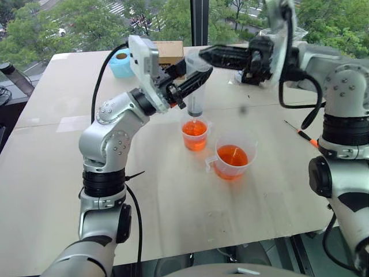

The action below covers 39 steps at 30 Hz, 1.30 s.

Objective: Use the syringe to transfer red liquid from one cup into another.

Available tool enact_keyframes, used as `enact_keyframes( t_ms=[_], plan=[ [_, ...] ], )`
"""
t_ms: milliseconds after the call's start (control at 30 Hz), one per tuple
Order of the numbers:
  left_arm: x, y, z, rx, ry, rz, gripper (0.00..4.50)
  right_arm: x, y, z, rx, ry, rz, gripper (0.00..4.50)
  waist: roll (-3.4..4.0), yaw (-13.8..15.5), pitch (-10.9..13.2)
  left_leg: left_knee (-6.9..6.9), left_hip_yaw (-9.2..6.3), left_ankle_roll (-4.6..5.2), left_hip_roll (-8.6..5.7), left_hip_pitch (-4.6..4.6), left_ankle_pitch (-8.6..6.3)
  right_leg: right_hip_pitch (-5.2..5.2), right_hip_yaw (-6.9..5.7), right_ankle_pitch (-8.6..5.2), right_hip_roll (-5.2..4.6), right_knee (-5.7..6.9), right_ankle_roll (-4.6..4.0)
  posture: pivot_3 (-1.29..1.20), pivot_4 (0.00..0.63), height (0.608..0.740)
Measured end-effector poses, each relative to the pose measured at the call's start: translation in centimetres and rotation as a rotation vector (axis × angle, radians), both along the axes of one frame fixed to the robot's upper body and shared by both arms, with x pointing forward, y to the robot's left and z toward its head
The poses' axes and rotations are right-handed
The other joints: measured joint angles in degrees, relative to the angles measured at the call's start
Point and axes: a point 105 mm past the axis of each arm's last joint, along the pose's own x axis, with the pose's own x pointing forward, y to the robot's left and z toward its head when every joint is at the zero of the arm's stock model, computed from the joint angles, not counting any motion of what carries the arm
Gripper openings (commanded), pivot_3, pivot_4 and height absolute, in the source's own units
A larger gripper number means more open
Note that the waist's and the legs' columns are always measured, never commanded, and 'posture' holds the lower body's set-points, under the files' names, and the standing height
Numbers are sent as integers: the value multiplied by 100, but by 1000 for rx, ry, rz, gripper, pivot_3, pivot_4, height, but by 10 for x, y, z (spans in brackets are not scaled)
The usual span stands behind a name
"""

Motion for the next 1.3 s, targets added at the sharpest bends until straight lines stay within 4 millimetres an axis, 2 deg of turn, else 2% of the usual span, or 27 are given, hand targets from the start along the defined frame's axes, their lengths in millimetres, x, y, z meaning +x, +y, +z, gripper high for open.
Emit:
enact_keyframes(
  t_ms=[133,233,300,433,467,600,633,667,700,767,800,900,933,967,1033,1067,1133,1233,1300],
  plan=[
    [0,3,7,-13,0,7,2026,5,-22,15,100,13,-45,44,0,-5,0,0,0,0,0,0,0,0,1,0,1,1,0,0,150,740],
    [-6,22,27,18,-35,69,2026,12,-52,18,112,14,-149,44,0,-9,2,-7,0,0,1,-1,0,0,3,0,1,0,0,0,150,740],
    [-10,35,33,88,-40,126,2026,17,-70,7,93,51,-217,44,-1,-11,1,-12,1,0,1,0,0,0,4,0,2,-2,0,0,150,740],
    [-13,65,36,248,20,271,2026,26,-107,-44,25,216,-353,44,4,-8,4,-14,5,0,2,-1,0,-2,14,0,1,-4,0,0,150,740],
    [-13,71,34,272,34,299,2026,25,-112,-52,8,236,-373,44,6,-8,5,-14,5,1,2,0,0,-2,17,0,1,-4,0,0,150,740],
    [-16,113,5,319,215,453,2026,1,-161,-108,-262,221,-536,44,10,51,7,-26,-4,1,2,-2,-1,0,19,-1,0,-11,1,0,150,740],
    [-17,126,-13,332,288,505,2026,-10,-171,-131,-356,204,-555,44,9,56,6,-30,-2,1,2,-1,-1,1,22,-1,-1,-15,1,0,150,740],
    [-18,133,-28,340,340,529,2026,-17,-175,-145,-392,200,-549,44,8,52,6,-30,1,1,3,3,-1,2,28,-1,-1,-13,1,0,150,740],
    [-21,139,-54,367,416,548,2026,-29,-176,-165,-425,189,-529,44,8,35,6,-30,8,1,4,5,-1,2,38,-1,-7,-16,1,0,150,740],
    [-26,146,-97,428,524,570,2026,-41,-177,-189,-429,208,-509,44,10,-6,9,-22,20,0,8,15,0,2,57,0,-12,-8,0,0,150,740],
    [-27,147,-111,448,551,577,2026,-44,-178,-195,-433,207,-510,44,9,-8,10,-16,21,0,10,24,0,7,62,1,-11,-1,-1,0,150,740],
    [-20,143,-127,461,508,585,2026,-48,-182,-204,-437,163,-544,44,11,30,9,-21,17,6,11,108,-6,86,65,3,-9,-5,-4,0,150,740],
    [-17,142,-131,462,501,589,2889,-49,-183,-208,-445,152,-554,0,13,39,8,-27,17,24,11,124,-17,97,67,2,-12,-7,-5,0,150,740],
    [-14,145,-137,472,502,604,3207,-51,-184,-212,-459,143,-561,0,13,42,7,-29,18,24,11,126,-17,96,69,3,-11,-6,-5,0,150,740],
    [-10,155,-155,503,555,643,4290,-54,-184,-220,-467,143,-564,0,14,22,7,-32,19,19,12,116,-14,82,73,3,-10,-2,-5,0,150,740],
    [-9,158,-160,507,569,653,4438,-54,-184,-222,-465,145,-563,0,13,14,8,-32,19,1,12,108,-3,75,74,4,-10,-2,-5,0,150,740],
    [-6,161,-166,513,576,670,4438,-53,-182,-223,-450,141,-575,0,13,13,7,-32,23,-1,13,96,-2,65,75,4,-13,-5,-4,0,150,740],
    [0,159,-155,495,499,685,4500,-51,-181,-222,-431,126,-587,725,13,39,8,-33,28,-1,12,84,-3,57,75,4,-19,-16,-3,0,150,740],
    [4,158,-140,441,426,703,4500,-48,-179,-219,-414,117,-593,1649,12,57,8,-33,29,-1,12,80,-3,56,74,4,-21,-20,-3,0,150,740]
  ],
)
